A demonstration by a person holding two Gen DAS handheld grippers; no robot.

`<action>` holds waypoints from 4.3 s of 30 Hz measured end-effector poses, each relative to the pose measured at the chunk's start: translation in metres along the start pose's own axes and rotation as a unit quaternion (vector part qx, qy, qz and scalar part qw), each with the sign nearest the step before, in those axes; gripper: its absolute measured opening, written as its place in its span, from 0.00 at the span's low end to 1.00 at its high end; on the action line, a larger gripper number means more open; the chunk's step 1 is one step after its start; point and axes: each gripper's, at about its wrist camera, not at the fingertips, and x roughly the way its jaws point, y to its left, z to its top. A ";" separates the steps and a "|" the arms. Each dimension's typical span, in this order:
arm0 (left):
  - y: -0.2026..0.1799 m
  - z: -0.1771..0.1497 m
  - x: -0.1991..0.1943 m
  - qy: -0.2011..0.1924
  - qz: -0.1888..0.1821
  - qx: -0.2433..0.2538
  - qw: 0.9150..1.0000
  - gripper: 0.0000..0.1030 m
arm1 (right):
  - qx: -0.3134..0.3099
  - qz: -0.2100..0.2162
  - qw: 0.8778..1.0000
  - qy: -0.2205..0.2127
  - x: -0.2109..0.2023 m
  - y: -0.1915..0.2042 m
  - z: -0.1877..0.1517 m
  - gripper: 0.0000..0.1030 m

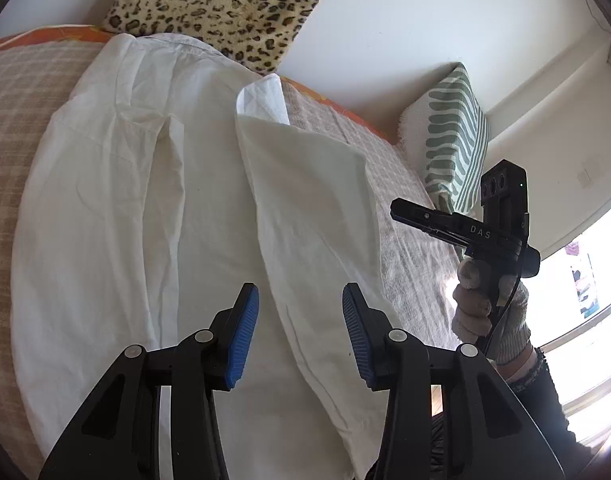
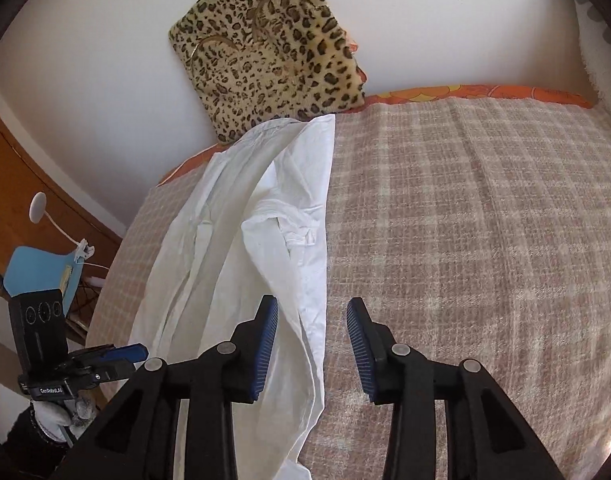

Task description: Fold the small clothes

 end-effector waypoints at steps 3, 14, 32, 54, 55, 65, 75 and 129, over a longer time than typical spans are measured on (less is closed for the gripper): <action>0.013 0.022 0.026 0.016 0.003 -0.017 1.000 0.43 | -0.005 0.017 1.000 0.012 0.032 -0.011 0.011 0.38; 0.035 0.030 0.073 0.027 0.014 -0.079 0.996 0.44 | -0.050 0.026 0.998 0.016 0.095 -0.005 0.041 0.34; 0.024 0.022 0.089 0.010 0.047 -0.014 0.999 0.01 | -0.102 -0.173 0.979 -0.019 0.085 -0.015 0.040 0.00; -0.067 -0.070 0.021 0.039 -0.048 0.089 0.994 0.09 | -0.064 -0.014 0.998 0.002 -0.008 0.031 -0.041 0.29; -0.071 -0.079 0.020 0.040 -0.050 0.095 0.993 0.10 | -0.056 -0.010 0.998 0.014 -0.007 0.032 -0.049 0.30; -0.048 -0.103 0.010 0.038 -0.026 0.082 0.996 0.09 | 0.016 0.068 0.994 0.079 -0.047 0.031 -0.147 0.39; -0.051 -0.115 0.003 0.029 -0.020 0.105 0.994 0.10 | 0.028 0.087 0.988 0.124 -0.008 0.047 -0.170 0.22; -0.166 -0.172 0.095 0.034 0.106 0.302 0.947 0.53 | 0.036 0.067 0.996 -0.044 0.002 -0.057 0.011 0.77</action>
